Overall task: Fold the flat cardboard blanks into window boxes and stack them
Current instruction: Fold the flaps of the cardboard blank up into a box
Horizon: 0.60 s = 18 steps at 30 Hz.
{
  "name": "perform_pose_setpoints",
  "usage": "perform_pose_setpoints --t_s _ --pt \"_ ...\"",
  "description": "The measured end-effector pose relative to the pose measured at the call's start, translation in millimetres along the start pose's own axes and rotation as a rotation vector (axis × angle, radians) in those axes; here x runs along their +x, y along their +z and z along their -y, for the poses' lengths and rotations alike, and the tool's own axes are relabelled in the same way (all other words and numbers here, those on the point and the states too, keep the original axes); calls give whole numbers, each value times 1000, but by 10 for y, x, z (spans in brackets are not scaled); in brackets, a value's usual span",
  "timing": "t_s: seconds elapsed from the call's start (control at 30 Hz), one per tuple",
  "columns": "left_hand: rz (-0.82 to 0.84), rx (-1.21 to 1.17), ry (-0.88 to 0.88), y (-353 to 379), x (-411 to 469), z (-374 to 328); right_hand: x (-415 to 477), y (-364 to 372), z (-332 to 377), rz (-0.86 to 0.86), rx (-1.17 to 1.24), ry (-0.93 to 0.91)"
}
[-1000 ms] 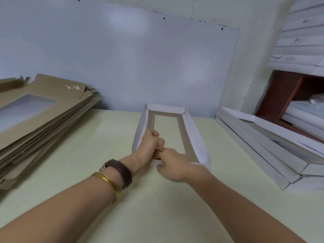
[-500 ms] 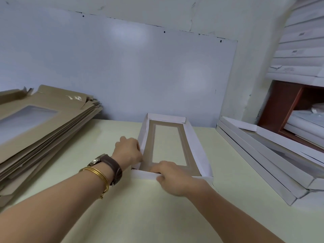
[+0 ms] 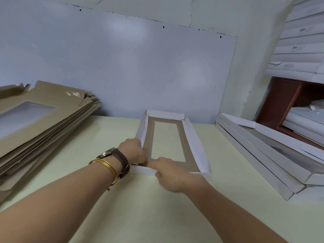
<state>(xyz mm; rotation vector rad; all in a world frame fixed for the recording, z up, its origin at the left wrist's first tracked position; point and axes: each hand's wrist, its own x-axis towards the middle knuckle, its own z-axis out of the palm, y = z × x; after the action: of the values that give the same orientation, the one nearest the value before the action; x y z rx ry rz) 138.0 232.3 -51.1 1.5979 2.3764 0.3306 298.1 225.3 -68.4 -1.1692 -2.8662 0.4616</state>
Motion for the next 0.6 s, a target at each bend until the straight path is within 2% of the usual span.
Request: perform_pose_setpoints --t_s 0.23,0.6 --pt "-8 91 21 31 -32 -97 -2 -2 -2 -9 -26 4" --pt "0 93 23 21 -30 -108 2 9 -4 -1 -30 22"
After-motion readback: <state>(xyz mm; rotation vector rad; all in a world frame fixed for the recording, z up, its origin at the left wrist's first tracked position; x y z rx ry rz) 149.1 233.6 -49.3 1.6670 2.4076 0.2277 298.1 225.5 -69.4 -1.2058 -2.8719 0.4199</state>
